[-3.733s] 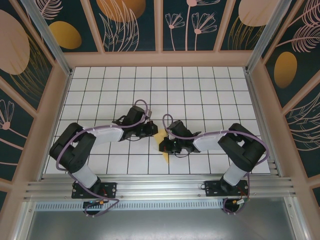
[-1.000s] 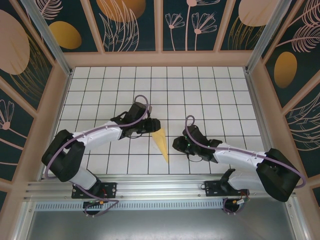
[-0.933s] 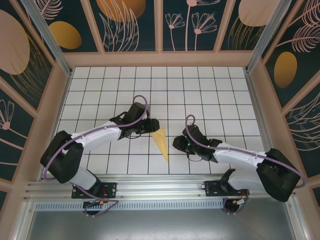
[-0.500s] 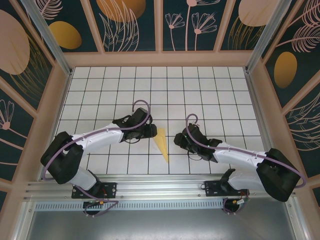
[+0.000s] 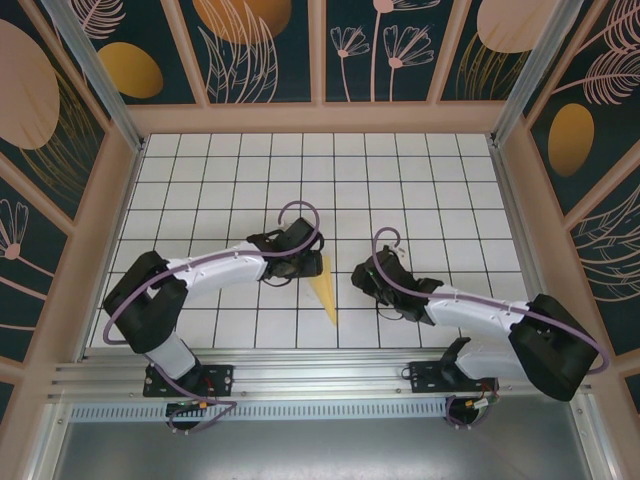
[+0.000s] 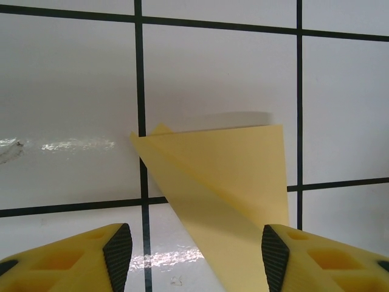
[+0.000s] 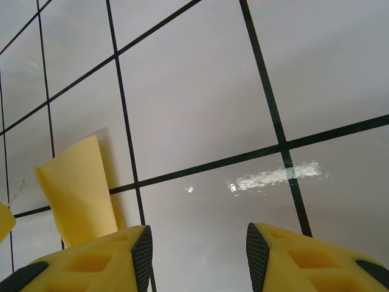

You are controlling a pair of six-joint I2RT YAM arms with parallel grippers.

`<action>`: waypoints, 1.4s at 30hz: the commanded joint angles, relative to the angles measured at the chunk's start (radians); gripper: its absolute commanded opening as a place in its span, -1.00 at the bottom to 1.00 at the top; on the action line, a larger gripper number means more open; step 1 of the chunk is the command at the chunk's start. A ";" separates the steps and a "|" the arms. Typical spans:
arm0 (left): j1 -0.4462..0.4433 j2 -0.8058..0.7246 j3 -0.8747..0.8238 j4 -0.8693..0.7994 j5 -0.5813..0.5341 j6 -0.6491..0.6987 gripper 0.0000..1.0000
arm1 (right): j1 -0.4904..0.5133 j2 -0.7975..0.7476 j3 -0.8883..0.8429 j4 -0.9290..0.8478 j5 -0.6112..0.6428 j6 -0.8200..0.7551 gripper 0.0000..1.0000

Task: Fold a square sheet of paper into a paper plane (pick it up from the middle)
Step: Turn over a paper plane at the center of the table.

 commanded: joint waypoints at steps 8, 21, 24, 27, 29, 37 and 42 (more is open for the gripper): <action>-0.002 0.095 0.059 0.007 0.046 -0.022 0.30 | -0.023 -0.025 -0.044 0.052 0.002 0.029 -0.03; -0.002 0.106 0.043 0.045 0.094 -0.011 0.23 | -0.022 0.018 -0.047 0.140 -0.091 -0.007 -0.02; -0.001 0.069 0.010 0.046 0.068 0.009 0.12 | -0.022 0.050 -0.027 0.174 -0.166 -0.047 -0.02; -0.001 0.012 -0.024 0.053 0.063 0.012 -0.04 | -0.019 0.081 -0.016 0.199 -0.218 -0.063 -0.03; -0.002 -0.016 -0.055 0.060 0.057 0.011 -0.17 | -0.017 0.098 -0.010 0.207 -0.244 -0.072 -0.04; -0.002 -0.072 -0.121 0.095 0.066 -0.003 -0.54 | -0.005 0.142 0.010 0.257 -0.333 -0.105 -0.04; -0.001 -0.091 -0.154 0.094 0.059 -0.007 -0.72 | 0.001 0.178 0.029 0.284 -0.396 -0.128 -0.04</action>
